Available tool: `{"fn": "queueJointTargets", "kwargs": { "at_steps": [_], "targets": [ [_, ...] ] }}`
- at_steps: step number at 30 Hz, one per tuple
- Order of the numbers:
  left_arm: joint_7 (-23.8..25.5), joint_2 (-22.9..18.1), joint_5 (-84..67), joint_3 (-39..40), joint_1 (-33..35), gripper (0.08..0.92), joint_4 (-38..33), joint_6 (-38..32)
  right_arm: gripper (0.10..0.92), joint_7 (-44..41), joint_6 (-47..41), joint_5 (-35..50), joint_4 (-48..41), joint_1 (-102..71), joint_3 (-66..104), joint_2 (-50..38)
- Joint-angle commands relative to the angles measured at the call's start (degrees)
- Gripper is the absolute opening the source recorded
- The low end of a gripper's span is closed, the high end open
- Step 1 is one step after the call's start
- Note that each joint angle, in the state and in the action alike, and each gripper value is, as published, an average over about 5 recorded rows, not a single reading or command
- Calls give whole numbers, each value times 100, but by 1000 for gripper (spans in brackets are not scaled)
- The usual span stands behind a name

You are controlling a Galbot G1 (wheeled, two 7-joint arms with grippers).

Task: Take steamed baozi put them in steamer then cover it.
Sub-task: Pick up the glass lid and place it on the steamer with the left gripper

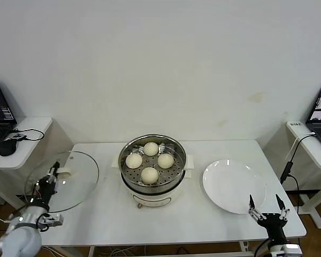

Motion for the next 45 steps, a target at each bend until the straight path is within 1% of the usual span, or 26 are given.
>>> {"fn": "queueJointTargets", "kwargs": {
  "at_steps": [1, 5, 9, 14, 18, 26, 33, 38, 45],
  "targets": [
    [813, 588, -434, 188, -29, 140, -1327, 670, 823, -41, 81, -435, -6, -52, -224, 58],
    [1044, 612, -582, 1018, -354, 140, -1589, 1136, 823, -74, 183, -785, -71, -30, -323, 154],
    [1254, 384, -494, 1816, -760, 140, -1699, 1460, 822, -35, 264, -1013, -87, -16, -390, 257],
    [1451, 39, -3, 2710, -1337, 140, -1508, 1715, 823, 103, 301, -1523, -221, 77, -495, 419],
    [1629, -253, 312, 3206, -1796, 140, -1238, 1937, 822, 253, 340, -1880, -356, 190, -532, 571],
    [1976, -992, 735, 3654, -2407, 140, -887, 2264, 822, 323, 444, -2121, -503, 201, -627, 689],
    [2111, -1590, 1112, 3881, -2831, 140, -374, 2363, 823, 322, 453, -2188, -607, 238, -689, 717],
    [2105, -1846, 1305, 3973, -2971, 140, -75, 2356, 823, 324, 481, -2237, -660, 230, -716, 753],
    [2064, -2044, 1558, 4022, -2971, 140, 250, 2303, 823, 323, 506, -2230, -678, 205, -702, 748]
  ]
}}
